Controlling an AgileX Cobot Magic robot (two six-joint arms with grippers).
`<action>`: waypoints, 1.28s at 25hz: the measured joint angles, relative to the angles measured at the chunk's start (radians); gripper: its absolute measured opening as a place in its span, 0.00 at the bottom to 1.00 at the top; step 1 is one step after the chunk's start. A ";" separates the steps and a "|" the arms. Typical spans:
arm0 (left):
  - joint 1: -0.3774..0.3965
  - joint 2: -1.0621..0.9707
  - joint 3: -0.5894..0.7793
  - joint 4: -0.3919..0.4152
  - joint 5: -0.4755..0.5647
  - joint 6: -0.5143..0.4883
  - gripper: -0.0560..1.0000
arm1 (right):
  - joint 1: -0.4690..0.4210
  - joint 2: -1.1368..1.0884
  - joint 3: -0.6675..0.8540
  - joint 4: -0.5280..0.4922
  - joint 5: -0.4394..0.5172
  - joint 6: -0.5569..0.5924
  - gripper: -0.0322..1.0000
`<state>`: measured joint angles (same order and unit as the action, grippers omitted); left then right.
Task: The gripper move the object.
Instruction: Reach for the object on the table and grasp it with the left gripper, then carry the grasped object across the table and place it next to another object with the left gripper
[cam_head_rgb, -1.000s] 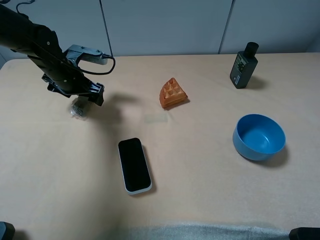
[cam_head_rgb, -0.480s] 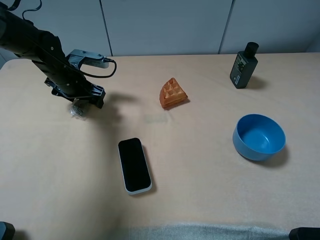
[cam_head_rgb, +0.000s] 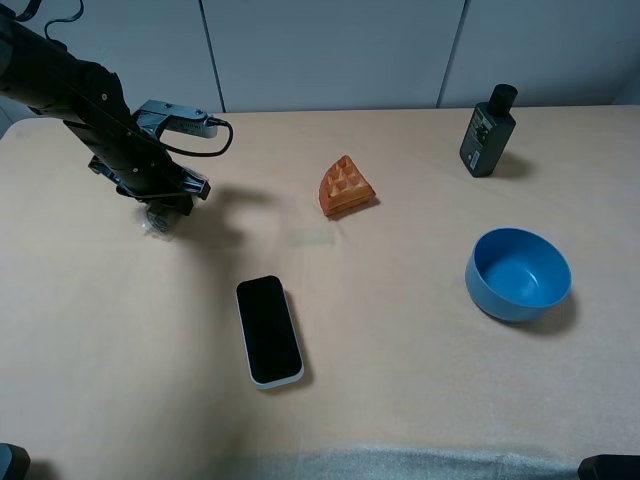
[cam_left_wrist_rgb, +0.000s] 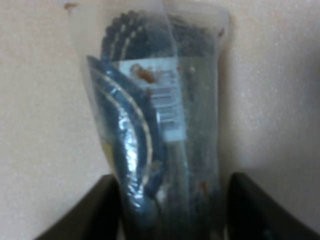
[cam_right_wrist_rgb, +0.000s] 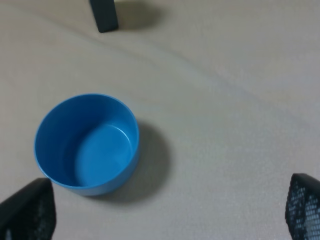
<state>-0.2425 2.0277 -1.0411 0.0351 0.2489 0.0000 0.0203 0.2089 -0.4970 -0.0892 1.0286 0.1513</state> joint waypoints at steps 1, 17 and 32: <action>0.000 0.000 0.000 0.000 0.000 0.000 0.44 | 0.000 0.000 0.000 0.000 0.000 0.000 0.70; 0.000 -0.001 0.000 0.000 0.000 0.000 0.24 | 0.000 0.000 0.000 0.000 0.000 0.000 0.70; 0.000 -0.064 0.000 0.000 0.037 0.000 0.23 | 0.000 0.000 0.000 0.000 0.000 0.000 0.70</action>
<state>-0.2425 1.9640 -1.0411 0.0351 0.2860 0.0000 0.0203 0.2089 -0.4970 -0.0892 1.0286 0.1513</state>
